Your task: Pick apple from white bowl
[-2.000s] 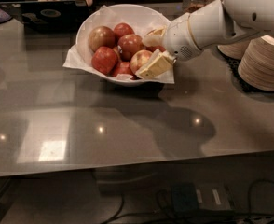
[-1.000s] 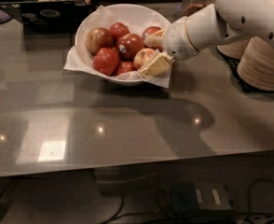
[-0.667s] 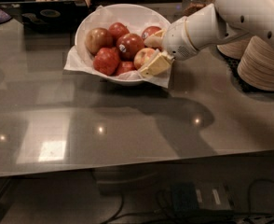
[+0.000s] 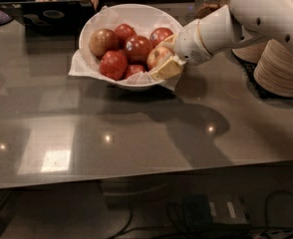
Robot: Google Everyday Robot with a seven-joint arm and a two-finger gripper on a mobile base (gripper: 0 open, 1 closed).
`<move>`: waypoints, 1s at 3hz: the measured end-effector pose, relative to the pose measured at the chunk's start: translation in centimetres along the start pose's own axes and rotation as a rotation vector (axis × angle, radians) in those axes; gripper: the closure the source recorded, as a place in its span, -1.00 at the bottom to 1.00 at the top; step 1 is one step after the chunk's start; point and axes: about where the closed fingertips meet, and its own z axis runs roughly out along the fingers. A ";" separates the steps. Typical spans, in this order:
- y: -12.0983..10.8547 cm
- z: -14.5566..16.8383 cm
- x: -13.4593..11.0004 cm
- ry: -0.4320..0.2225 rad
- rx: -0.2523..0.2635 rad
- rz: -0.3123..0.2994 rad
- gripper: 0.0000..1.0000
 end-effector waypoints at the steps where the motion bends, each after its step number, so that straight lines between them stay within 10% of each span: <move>1: 0.0 0.0 -0.1 -0.003 -0.002 -0.002 1.00; 3: -0.6 -2.1 -3.5 -0.122 -0.035 -0.033 1.00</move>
Offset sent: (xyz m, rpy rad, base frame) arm -0.0024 0.0054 0.0503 0.1319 -0.0346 0.0834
